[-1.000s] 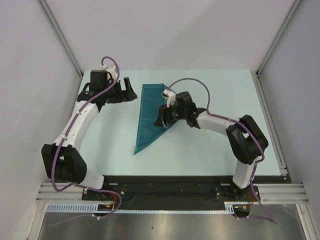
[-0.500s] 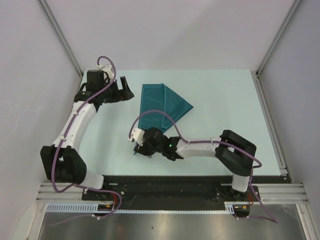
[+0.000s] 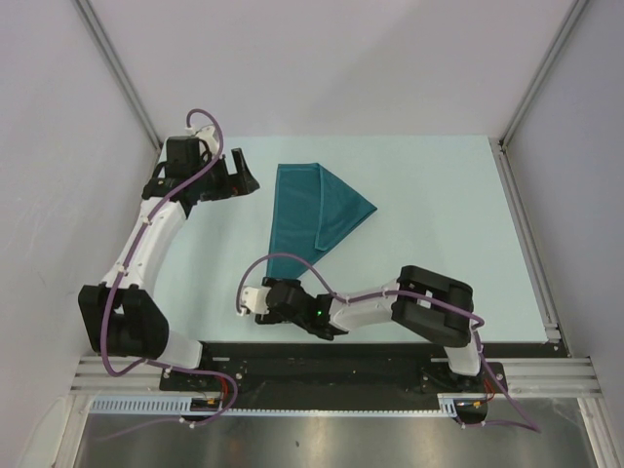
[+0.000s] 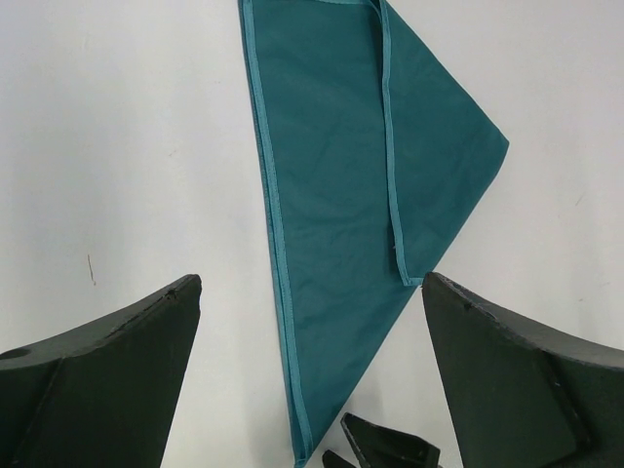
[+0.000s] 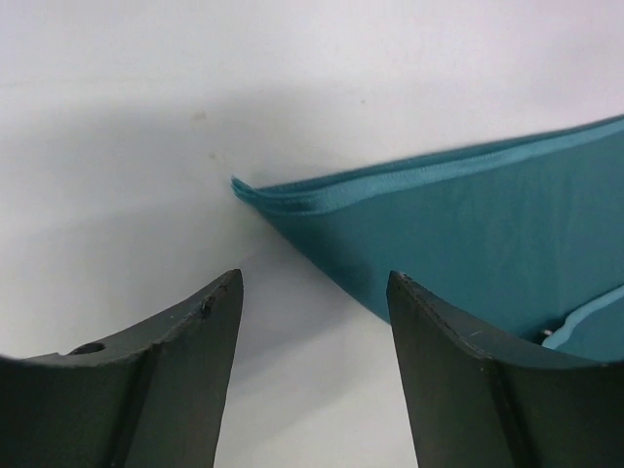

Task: Fold the napkin, place the utensils inside, and roll it up
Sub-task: Fold the napkin

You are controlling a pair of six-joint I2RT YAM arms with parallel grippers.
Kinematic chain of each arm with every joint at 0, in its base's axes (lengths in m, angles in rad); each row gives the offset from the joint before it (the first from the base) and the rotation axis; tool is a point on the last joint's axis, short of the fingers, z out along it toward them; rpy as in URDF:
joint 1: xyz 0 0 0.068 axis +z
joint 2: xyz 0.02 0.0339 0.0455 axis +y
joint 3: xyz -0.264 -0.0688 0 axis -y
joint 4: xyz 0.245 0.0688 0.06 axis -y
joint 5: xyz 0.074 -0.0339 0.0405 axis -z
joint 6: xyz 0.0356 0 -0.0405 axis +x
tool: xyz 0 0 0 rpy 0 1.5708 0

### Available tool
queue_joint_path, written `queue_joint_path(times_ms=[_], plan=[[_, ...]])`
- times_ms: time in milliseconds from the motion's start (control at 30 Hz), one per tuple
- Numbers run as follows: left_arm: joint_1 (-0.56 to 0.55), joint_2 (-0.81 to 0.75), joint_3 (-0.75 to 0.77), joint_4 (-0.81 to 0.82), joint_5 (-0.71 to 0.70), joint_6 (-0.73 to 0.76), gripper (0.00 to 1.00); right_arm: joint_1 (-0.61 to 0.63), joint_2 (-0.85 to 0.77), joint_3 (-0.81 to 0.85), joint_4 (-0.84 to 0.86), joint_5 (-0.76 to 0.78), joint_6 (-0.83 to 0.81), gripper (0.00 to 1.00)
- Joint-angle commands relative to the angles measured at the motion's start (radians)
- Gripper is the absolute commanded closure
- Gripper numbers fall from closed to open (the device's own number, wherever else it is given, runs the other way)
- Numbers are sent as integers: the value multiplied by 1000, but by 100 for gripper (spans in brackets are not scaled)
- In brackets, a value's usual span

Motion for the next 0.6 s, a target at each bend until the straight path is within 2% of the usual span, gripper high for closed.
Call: queue_joint_path(times_ms=[0, 133, 333, 567], plan=[[10, -43, 1, 13, 22, -14, 0, 15, 38, 8, 90, 35, -51, 35], [13, -40, 1, 13, 29, -16, 0, 17, 50, 20, 90, 18, -62, 37], [17, -38, 0, 14, 35, -17, 0, 18, 72, 28, 97, -21, -83, 47], [25, -41, 1, 16, 49, -23, 0, 18, 109, 50, 94, -30, -102, 50]])
